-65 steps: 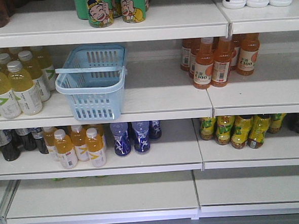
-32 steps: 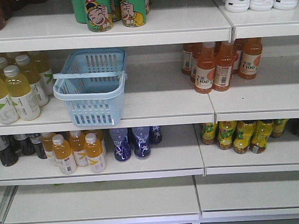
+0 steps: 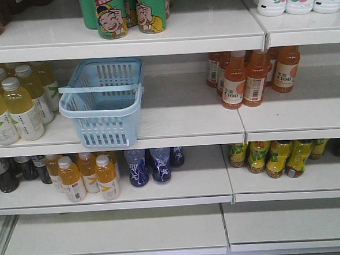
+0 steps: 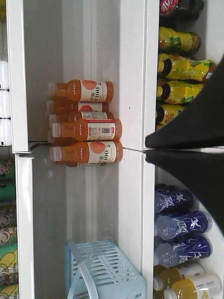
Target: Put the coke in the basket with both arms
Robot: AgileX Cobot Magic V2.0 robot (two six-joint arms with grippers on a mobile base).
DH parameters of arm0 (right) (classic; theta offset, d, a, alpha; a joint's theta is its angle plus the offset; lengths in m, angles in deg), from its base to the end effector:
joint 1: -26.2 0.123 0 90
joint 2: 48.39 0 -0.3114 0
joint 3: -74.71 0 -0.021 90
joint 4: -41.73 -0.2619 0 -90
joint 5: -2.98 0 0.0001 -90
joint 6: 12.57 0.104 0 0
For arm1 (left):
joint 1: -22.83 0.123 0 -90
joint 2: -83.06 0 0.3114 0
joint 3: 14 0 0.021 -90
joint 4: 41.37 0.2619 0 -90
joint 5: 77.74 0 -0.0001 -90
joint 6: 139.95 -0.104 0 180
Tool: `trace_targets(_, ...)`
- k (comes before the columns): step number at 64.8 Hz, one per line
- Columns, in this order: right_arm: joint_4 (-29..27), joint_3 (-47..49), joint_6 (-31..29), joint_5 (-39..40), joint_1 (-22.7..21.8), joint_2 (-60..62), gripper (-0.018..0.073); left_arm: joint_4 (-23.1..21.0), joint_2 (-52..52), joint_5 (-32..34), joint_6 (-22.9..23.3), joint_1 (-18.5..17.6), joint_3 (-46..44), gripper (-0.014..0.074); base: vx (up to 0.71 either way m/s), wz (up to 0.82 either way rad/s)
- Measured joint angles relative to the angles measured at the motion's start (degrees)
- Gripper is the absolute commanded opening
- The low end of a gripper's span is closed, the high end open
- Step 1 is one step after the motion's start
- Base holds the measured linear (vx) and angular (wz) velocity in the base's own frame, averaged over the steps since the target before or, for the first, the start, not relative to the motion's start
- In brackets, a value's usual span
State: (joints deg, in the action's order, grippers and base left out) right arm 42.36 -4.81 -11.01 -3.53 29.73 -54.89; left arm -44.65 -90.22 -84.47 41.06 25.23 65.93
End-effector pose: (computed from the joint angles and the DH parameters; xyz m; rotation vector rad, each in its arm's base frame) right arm 0.0542 0.0032 0.1927 -0.0356 1.6149 0.0592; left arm 0.0548 0.0016 0.1895 -0.0896 1.6272 -0.0305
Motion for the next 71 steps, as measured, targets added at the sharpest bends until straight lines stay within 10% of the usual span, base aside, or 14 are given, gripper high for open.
trace_targets(71,0.00,0.00,0.00,0.00,0.00,0.00,-0.0010,0.00,0.00,0.00,0.00,0.00,0.00,-0.0006,0.00,0.00)
